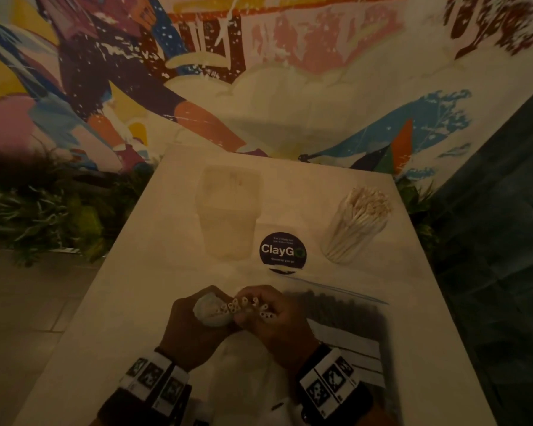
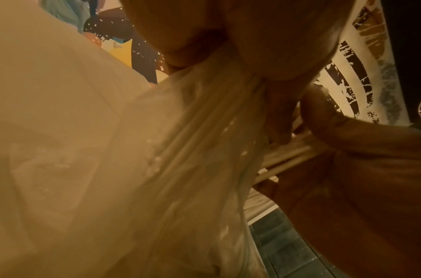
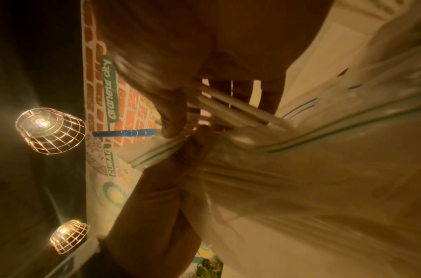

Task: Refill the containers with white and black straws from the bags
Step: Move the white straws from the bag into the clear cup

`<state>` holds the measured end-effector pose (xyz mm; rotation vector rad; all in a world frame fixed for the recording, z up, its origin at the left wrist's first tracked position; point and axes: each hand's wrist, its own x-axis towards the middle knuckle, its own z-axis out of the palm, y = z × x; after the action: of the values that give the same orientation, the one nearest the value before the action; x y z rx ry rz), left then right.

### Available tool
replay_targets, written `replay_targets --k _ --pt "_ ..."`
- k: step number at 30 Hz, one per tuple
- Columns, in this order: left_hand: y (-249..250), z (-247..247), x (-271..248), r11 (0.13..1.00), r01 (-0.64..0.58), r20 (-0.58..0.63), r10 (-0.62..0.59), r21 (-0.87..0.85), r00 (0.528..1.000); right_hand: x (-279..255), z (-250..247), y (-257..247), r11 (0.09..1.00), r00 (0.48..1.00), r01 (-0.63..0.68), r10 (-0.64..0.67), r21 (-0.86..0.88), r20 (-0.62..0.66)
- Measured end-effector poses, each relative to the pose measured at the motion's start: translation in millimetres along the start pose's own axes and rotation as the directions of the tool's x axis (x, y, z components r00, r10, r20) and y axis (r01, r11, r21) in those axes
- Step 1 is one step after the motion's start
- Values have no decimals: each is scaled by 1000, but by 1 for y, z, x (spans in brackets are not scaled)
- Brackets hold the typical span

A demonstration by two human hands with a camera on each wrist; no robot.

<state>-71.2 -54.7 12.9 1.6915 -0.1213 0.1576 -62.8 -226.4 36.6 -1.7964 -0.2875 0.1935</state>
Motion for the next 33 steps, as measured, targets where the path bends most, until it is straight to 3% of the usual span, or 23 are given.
replay_targets --k 11,16,19,21,25,29,33 --pt "4 2 0 1000 11 12 -11 -24 1000 13 -8 12 999 975 14 -20 -31 -223" --pt "4 2 -1 1000 3 5 -3 13 1000 17 -10 3 990 944 141 -131 8 -304" --pt "3 2 -2 998 -11 -3 11 59 1000 18 -5 14 994 971 65 -83 -86 -226" --pt "3 1 -2 998 -1 -6 2 68 1000 17 -2 21 998 983 13 -23 -54 -180" --pt "6 3 -1 996 -36 6 35 84 999 19 -3 24 995 957 65 -41 72 -288" --pt "0 1 -1 996 -22 -2 22 81 1000 17 0 29 999 990 -23 26 23 -138" --pt "1 1 -1 994 -41 -10 42 105 999 14 -2 30 998 982 30 -20 50 -190"
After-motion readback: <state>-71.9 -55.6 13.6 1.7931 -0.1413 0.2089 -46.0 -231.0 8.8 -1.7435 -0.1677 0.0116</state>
